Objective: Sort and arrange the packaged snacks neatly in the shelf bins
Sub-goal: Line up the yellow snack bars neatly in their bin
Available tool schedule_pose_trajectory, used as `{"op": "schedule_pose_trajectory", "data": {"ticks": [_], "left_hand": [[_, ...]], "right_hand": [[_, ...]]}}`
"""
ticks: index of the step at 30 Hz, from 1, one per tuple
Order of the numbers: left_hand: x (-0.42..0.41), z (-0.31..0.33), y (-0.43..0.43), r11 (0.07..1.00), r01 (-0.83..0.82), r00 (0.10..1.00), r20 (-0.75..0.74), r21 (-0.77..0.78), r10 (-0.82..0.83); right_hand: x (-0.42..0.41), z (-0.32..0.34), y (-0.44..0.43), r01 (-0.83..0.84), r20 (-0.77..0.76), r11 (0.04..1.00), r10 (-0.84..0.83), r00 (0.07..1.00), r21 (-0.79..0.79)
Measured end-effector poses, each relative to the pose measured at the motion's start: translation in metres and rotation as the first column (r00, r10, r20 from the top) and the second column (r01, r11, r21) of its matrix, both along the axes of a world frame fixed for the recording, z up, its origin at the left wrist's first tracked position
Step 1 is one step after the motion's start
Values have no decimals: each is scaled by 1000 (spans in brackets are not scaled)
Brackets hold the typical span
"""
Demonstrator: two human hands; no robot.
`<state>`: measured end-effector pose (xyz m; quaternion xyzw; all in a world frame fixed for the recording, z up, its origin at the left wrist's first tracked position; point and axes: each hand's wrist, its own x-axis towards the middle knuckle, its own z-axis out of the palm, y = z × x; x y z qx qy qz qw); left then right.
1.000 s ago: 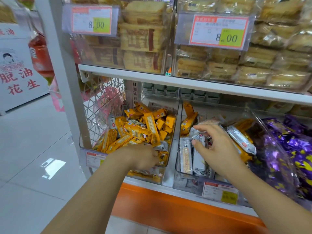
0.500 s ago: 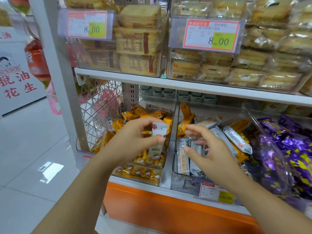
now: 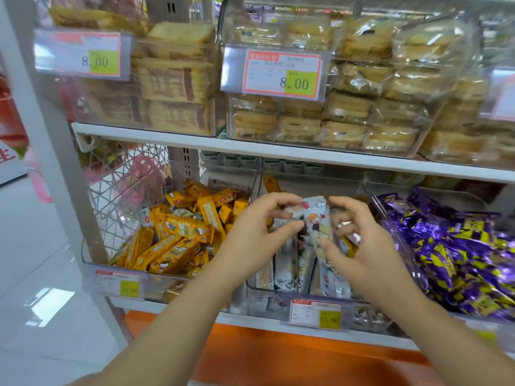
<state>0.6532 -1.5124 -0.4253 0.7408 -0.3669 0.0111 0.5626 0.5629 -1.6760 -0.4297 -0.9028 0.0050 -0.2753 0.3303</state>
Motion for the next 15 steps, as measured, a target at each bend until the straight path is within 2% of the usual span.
{"op": "schedule_pose_trajectory", "data": {"ticks": [2, 5, 10, 15], "left_hand": [[5, -7, -1, 972, -104, 988, 137, 209, 76], [13, -13, -4, 922, -187, 967, 229, 338, 112], [21, -10, -21, 869, -253, 941, 317, 426, 119], [26, -11, -61, 781, -161, 958, 287, 604, -24]], "right_hand": [[-7, -5, -22, 149, -93, 975, -165, 982, -165], [-15, -11, -44, 251, -107, 896, -308, 945, -366], [-13, -10, -60, 238, -118, 927, -281, 952, -291], [-3, -11, -77, 183, -166, 933, -243, 956, -311]]}}
